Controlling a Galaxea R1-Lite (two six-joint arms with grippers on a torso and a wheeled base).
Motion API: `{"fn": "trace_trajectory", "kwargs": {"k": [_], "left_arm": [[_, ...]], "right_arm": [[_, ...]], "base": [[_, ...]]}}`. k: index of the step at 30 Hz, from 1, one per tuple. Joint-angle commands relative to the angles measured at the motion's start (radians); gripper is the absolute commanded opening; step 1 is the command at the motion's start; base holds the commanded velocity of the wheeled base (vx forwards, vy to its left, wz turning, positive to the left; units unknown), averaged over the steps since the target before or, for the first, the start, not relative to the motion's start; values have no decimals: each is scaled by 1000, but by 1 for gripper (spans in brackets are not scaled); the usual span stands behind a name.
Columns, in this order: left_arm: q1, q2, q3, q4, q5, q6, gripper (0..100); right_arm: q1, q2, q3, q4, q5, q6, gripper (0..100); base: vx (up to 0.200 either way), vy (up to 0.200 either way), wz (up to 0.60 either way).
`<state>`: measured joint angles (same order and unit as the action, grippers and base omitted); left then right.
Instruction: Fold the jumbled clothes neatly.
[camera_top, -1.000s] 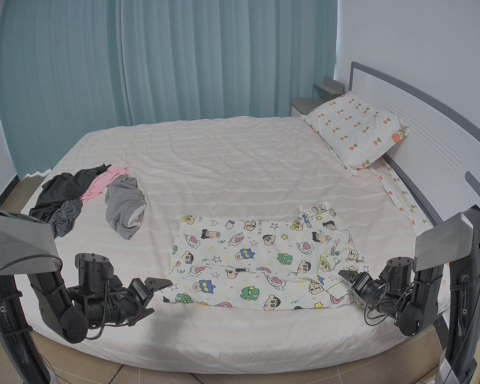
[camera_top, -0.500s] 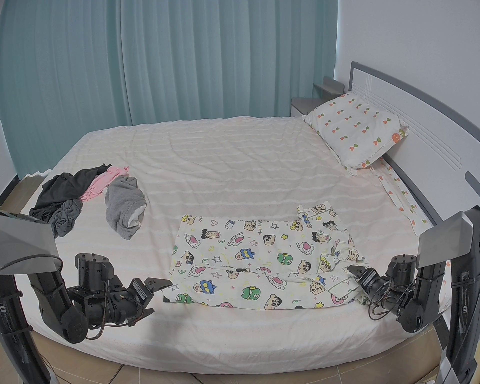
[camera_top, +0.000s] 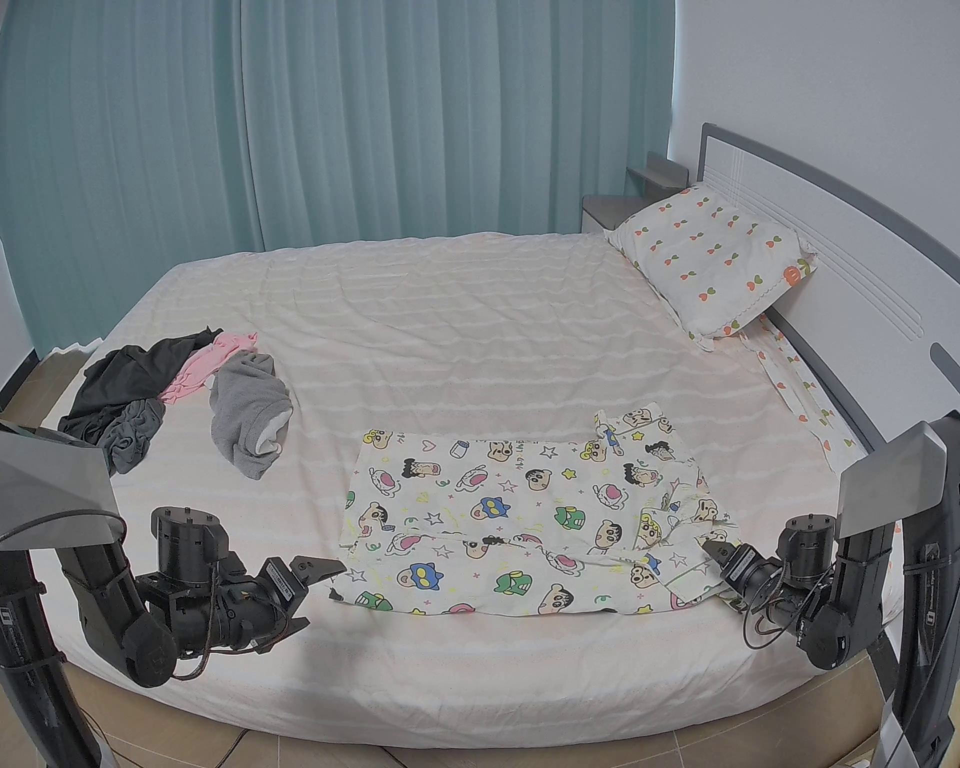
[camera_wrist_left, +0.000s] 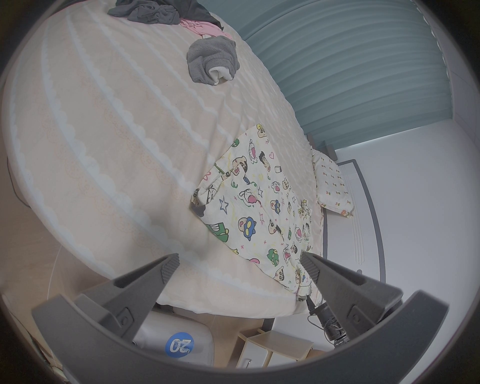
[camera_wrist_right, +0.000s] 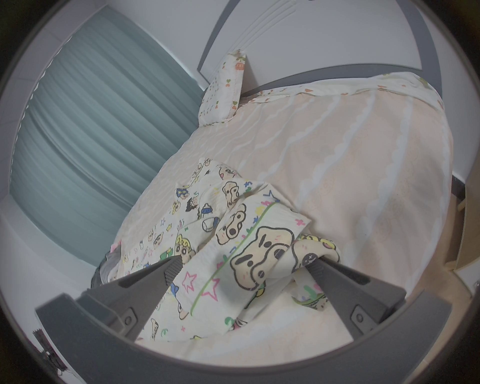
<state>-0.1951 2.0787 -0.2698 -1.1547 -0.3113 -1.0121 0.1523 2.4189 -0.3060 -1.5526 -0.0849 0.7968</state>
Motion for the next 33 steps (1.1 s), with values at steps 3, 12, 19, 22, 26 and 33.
{"fn": "trace_trajectory", "kwargs": {"k": [3, 12, 19, 22, 26, 33], "left_arm": [[0, 1, 0, 0, 0, 1, 100], [-3, 3, 0, 0, 0, 0, 100], [-1, 3, -2, 0, 0, 1, 100], [-1, 3, -2, 0, 0, 1, 100], [-1, 3, -2, 0, 0, 1, 100], [-1, 3, -2, 0, 0, 1, 100]], "right_arm": [[41, -92, 42, -11, 51, 55, 100], [102, -158, 90, -9, 91, 127, 100], [93, -87, 61, -11, 97, 133, 100], [90, -73, 38, -11, 96, 134, 100], [84, -69, 28, -11, 96, 136, 100], [81, -46, -9, -11, 88, 134, 100]], "base": [[0, 0, 0], [0, 0, 0], [0, 0, 0], [0, 0, 0], [0, 0, 0], [0, 0, 0]]}}
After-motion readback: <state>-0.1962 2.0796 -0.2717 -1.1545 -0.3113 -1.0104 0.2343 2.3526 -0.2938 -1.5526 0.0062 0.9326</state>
